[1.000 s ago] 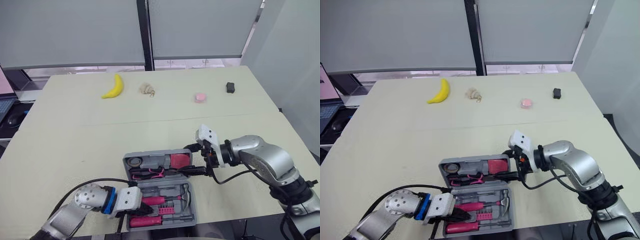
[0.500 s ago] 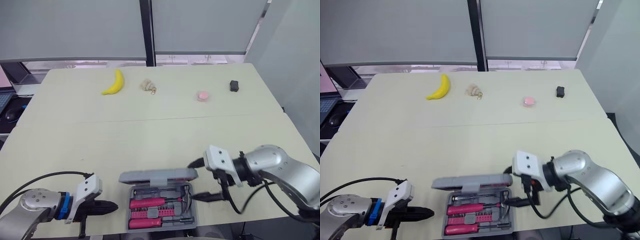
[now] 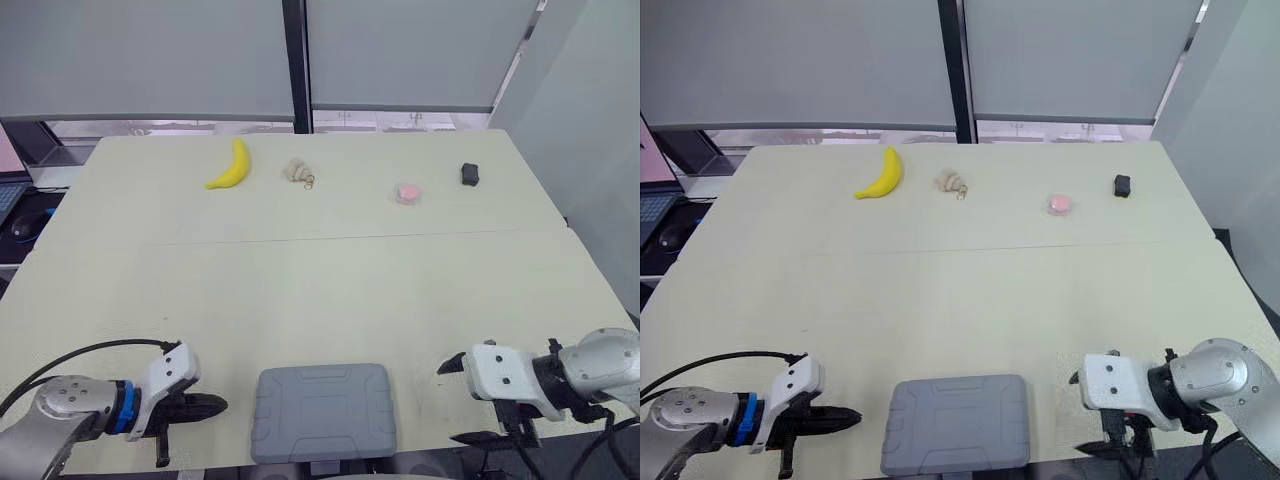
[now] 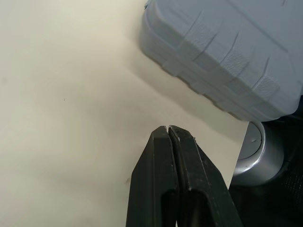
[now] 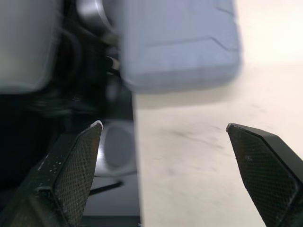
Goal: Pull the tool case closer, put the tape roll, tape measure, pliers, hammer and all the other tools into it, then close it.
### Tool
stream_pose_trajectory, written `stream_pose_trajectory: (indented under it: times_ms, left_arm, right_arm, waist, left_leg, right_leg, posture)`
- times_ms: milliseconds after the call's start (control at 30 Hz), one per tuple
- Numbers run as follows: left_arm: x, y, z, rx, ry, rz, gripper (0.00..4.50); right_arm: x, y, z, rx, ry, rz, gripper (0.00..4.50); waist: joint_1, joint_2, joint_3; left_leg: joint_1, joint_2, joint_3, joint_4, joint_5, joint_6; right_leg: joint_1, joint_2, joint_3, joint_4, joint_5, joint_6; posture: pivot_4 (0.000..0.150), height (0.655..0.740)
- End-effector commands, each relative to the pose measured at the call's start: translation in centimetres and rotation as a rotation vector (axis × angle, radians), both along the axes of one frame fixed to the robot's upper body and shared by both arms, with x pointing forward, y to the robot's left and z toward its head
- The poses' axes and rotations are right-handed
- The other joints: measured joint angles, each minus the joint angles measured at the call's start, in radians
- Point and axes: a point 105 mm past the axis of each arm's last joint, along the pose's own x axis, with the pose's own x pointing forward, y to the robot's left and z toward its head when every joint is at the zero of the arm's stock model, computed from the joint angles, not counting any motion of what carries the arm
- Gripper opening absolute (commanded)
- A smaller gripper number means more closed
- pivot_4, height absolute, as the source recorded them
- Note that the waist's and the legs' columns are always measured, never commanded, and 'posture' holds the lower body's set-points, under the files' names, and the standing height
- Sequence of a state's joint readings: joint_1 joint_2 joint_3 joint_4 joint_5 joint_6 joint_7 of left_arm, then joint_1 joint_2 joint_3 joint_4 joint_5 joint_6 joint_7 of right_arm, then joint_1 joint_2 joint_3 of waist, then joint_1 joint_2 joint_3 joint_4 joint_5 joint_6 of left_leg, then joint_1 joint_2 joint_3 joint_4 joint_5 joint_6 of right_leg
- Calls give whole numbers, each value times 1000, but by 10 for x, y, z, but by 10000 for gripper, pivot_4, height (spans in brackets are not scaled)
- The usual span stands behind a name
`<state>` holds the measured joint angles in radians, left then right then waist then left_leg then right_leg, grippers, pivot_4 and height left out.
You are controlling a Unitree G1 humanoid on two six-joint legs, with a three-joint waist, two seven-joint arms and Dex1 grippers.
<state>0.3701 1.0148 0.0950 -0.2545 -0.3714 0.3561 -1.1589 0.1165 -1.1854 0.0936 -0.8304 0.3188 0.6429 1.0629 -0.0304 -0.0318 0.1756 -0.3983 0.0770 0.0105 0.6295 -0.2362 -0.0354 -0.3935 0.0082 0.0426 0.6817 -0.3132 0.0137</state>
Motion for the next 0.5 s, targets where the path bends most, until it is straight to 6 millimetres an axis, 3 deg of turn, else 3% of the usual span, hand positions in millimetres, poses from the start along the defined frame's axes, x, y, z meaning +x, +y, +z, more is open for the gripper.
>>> stream_pose_trajectory:
  times_ms: [33,233,500]
  left_arm:
    - [-1,-14,-2,14,-41,-58,0]
    - [-5,-29,-9,7,-47,-101,0]
    - [-8,-40,-20,-13,-42,-125,0]
  right_arm:
    - [8,8,-22,-30,-95,10,39147]
    - [13,27,-50,-37,-121,26,20736]
    - [17,50,-57,6,-117,51,2648]
  waist:
    - [0,0,0]
    - [0,0,0]
    - [1,0,0]
  left_leg:
    - [0,0,0,0,0,0]
    - [-1,-1,0,0,0,0]
    - [0,0,-1,1,0,0]
  right_leg:
    - [0,0,0,0,0,0]
    - [-1,1,1,0,0,0]
    - [1,4,0,1,1,-1]
  posture:
    - [1500,7274]
    - [1500,7274]
    - [1500,7274]
